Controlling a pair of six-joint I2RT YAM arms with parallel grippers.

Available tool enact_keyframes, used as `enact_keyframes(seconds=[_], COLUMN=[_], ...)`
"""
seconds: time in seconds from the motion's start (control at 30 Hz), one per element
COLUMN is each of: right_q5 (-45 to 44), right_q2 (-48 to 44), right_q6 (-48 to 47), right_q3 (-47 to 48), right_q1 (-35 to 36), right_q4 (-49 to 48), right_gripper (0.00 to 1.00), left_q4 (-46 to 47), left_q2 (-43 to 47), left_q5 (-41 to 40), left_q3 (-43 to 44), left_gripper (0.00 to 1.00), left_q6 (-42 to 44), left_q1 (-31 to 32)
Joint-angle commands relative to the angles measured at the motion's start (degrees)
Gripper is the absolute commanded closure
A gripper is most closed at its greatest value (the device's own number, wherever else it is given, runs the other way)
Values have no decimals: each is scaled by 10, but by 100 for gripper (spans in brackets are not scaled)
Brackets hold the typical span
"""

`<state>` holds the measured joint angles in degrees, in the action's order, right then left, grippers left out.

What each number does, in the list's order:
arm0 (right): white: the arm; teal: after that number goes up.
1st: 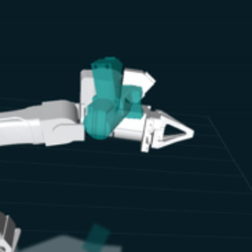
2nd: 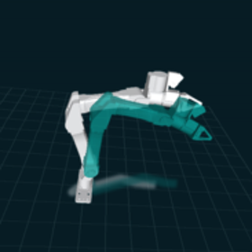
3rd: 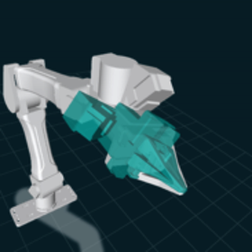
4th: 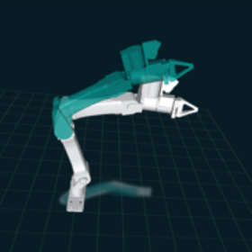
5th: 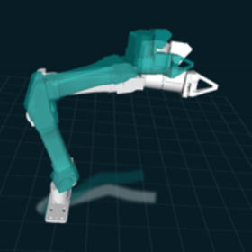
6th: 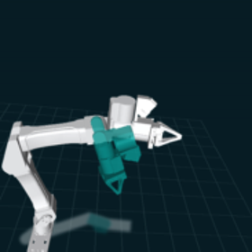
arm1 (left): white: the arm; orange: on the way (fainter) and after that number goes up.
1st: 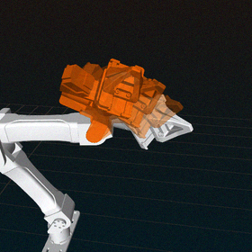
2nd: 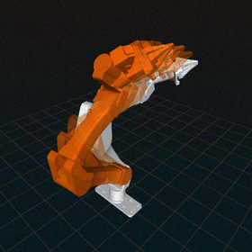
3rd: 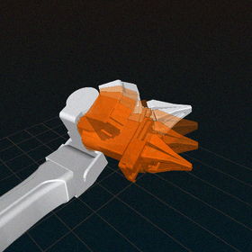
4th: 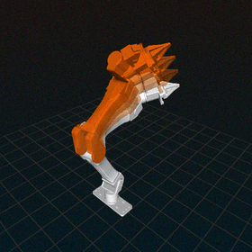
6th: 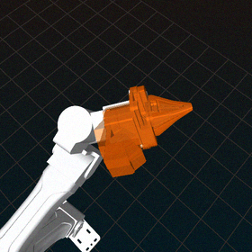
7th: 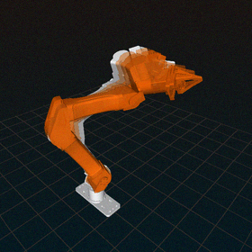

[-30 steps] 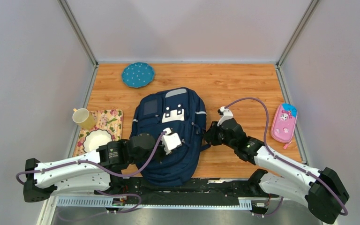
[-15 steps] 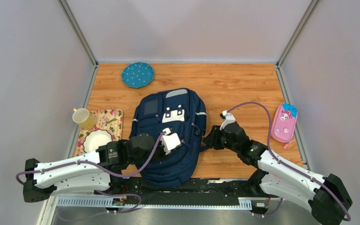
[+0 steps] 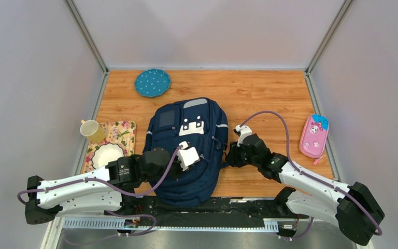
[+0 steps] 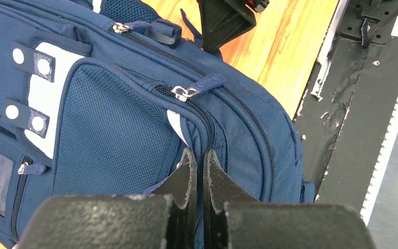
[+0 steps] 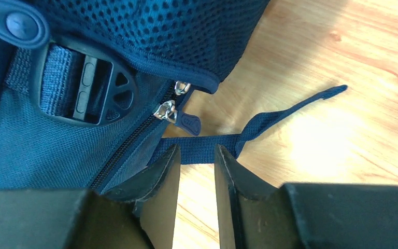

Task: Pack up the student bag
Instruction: Zip the student bag at the center of the board.

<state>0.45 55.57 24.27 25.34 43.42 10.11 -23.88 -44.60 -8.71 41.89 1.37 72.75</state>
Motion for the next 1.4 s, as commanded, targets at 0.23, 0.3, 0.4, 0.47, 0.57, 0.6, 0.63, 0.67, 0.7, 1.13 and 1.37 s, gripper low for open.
enact_keyframes(seconds=[0.23,0.3,0.4,0.47,0.57,0.6,0.63,0.67,0.7,1.13,1.37], right_q5=[30,22,22,19,22,19,18,17,16,121,146], right_q2=[30,48,80,91,98,97,96,93,89,26,-57], right_q6=[-70,-74,-81,-81,-85,-85,-85,-86,-87,-37,-31], right_q3=[31,37,39,37,27,23,23,23,21,7,0], right_q1=[-1,-2,-2,-1,-2,-1,-1,-2,-2,10,11], right_q4=[-75,-78,-87,-96,-124,-128,-129,-131,-131,-86,-30], right_gripper=[61,61,62,66,81,83,88,90,93,100,100], left_q4=[45,49,49,48,48,46,46,46,49,37,32], left_q2=[17,19,19,20,22,22,24,27,28,28,28], left_q5=[-10,-10,-10,-10,-10,-10,-11,-10,-11,-29,-34], left_q3=[7,6,7,7,4,3,2,-1,-2,5,9], left_gripper=[100,100,100,100,100,100,100,100,100,100,100], left_q6=[-10,-10,-11,-10,-10,-9,-10,-11,-11,-11,-11], left_q1=[1,1,2,1,1,0,0,1,0,-1,0])
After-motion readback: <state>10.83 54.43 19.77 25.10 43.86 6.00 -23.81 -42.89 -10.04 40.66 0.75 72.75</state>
